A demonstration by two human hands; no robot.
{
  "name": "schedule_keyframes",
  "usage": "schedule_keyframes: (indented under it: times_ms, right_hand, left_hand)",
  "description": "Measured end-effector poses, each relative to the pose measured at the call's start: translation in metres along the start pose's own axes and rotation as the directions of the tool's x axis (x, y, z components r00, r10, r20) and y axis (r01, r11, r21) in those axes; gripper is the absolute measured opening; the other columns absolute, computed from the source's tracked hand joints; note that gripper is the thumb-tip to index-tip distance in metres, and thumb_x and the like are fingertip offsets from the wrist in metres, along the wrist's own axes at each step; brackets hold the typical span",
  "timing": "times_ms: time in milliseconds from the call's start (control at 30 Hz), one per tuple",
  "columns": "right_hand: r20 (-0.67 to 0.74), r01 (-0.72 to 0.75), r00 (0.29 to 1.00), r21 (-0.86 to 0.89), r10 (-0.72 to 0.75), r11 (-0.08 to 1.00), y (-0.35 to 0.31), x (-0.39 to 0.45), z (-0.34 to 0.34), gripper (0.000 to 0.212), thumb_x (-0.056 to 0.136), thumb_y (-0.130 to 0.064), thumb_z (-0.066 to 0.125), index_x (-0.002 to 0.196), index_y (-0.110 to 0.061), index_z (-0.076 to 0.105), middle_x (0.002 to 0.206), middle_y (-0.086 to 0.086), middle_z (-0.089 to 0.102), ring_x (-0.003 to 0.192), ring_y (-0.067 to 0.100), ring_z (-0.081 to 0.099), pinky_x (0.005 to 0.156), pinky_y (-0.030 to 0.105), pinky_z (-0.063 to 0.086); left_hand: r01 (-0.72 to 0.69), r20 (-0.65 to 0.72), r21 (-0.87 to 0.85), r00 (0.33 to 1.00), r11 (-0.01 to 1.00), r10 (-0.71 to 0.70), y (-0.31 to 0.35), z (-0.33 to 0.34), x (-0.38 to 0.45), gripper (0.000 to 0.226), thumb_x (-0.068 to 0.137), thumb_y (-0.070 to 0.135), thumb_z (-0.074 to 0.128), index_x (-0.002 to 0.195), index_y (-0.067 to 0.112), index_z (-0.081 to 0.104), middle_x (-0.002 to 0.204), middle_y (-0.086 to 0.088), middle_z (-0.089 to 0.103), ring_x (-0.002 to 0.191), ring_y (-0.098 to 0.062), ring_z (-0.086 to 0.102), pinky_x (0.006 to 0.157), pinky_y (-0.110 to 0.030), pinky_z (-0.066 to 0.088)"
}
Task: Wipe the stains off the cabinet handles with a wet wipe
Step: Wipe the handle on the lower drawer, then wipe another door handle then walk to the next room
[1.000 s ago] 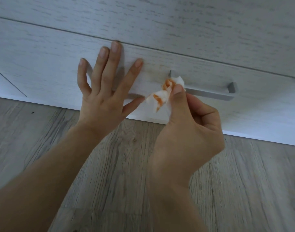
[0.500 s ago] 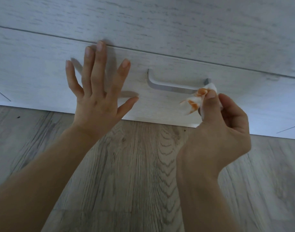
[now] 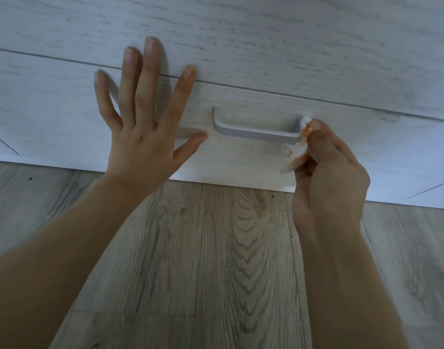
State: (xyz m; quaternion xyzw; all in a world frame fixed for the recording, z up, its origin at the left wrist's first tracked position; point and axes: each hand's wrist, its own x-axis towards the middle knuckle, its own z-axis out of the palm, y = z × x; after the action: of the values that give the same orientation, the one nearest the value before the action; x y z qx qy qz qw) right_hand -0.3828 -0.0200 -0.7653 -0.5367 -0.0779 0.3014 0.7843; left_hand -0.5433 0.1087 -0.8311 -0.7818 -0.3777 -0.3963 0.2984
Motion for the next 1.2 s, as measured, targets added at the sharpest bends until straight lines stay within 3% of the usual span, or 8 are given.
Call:
schedule_keyframes:
  times_ms: [233,300,400,500,667,833,933,1200]
  right_hand:
    - [-0.062,0.201,0.973,-0.255,-0.224,0.946,-0.012,-0.017,0.010,0.009,0.079,-0.010,0.074,0.079,-0.019,0.072,0.062,-0.011,0.070,0.065,0.005,0.069,0.056,0.013,0.052]
    - [-0.025,0.198,0.976,-0.307,-0.216,0.931,-0.023,-0.025,0.021,0.010,0.079,-0.013,0.075,0.079,-0.022,0.073,0.065,-0.012,0.071,0.067,0.006,0.069,0.060,0.017,0.055]
    - [0.079,0.188,0.982,-0.388,-0.171,0.902,-0.045,-0.041,0.041,0.008,0.080,-0.013,0.074,0.084,-0.020,0.072,0.068,-0.009,0.072,0.068,0.006,0.068,0.063,0.020,0.057]
    - [0.163,0.179,0.981,-0.539,-0.107,0.823,-0.073,-0.053,0.059,0.010,0.081,-0.017,0.073,0.089,-0.021,0.070,0.079,-0.006,0.071,0.071,0.006,0.067,0.069,0.020,0.056]
    - [0.317,0.202,0.946,-0.737,0.066,0.645,-0.132,-0.077,0.090,0.014,0.084,-0.013,0.069,0.096,-0.021,0.069,0.087,-0.012,0.064,0.071,-0.017,0.057,0.061,-0.005,0.038]
    - [0.450,0.354,0.847,-0.875,0.283,0.331,-0.211,-0.103,0.129,0.016,0.086,-0.019,0.066,0.102,-0.017,0.069,0.095,-0.005,0.070,0.079,0.004,0.061,0.072,0.014,0.048]
    - [0.500,0.468,0.746,-0.863,0.440,0.188,-0.269,-0.126,0.160,0.015,0.085,-0.016,0.065,0.100,-0.017,0.069,0.097,-0.002,0.070,0.087,0.012,0.064,0.079,0.027,0.054]
    - [0.615,0.653,0.577,-0.742,0.537,0.149,-0.440,-0.185,0.279,0.011,0.084,-0.019,0.064,0.094,-0.021,0.067,0.091,-0.007,0.069,0.085,0.012,0.062,0.073,0.024,0.049]
  left_hand:
    - [0.008,0.058,0.038,0.998,0.999,-0.010,0.000,-0.004,-0.004,0.084,0.092,0.058,0.049,0.152,0.018,0.005,0.142,-0.026,0.016,0.136,-0.040,0.014,0.105,-0.062,0.019]
    - [0.030,0.152,-0.007,0.988,1.000,-0.029,0.003,-0.017,-0.004,0.086,0.093,0.056,0.050,0.152,0.020,-0.001,0.145,-0.022,0.011,0.144,-0.033,-0.001,0.110,-0.059,0.013]
    - [0.095,0.349,-0.042,0.934,0.995,-0.075,0.012,-0.052,0.003,0.081,0.091,0.052,0.055,0.150,0.017,0.013,0.149,-0.018,0.008,0.141,-0.035,0.008,0.110,-0.059,0.014]
    - [0.197,0.529,-0.094,0.840,0.976,-0.118,0.019,-0.096,0.028,0.076,0.087,0.047,0.055,0.147,0.017,0.018,0.151,-0.015,0.007,0.140,-0.033,0.010,0.110,-0.059,0.014]
    - [0.295,0.729,-0.122,0.675,0.948,-0.116,0.015,-0.169,0.106,0.074,0.085,0.043,0.053,0.148,0.014,0.027,0.154,-0.017,0.022,0.140,-0.032,0.024,0.111,-0.057,0.018]
    - [0.280,0.911,0.003,0.395,0.960,-0.119,-0.011,-0.239,0.187,0.072,0.098,0.052,0.030,0.152,0.020,-0.004,0.159,-0.002,0.003,0.145,-0.018,0.007,0.116,-0.042,-0.005]
    - [0.240,0.948,0.030,0.300,0.970,-0.104,-0.029,-0.288,0.244,0.068,0.099,0.051,0.023,0.151,0.020,-0.008,0.159,0.003,0.004,0.145,-0.014,0.004,0.116,-0.041,-0.007]
    - [0.265,0.920,0.066,0.356,0.962,-0.161,-0.104,-0.416,0.404,0.060,0.101,0.045,0.028,0.151,0.019,0.008,0.156,0.003,0.019,0.142,-0.013,0.019,0.117,-0.037,0.002]
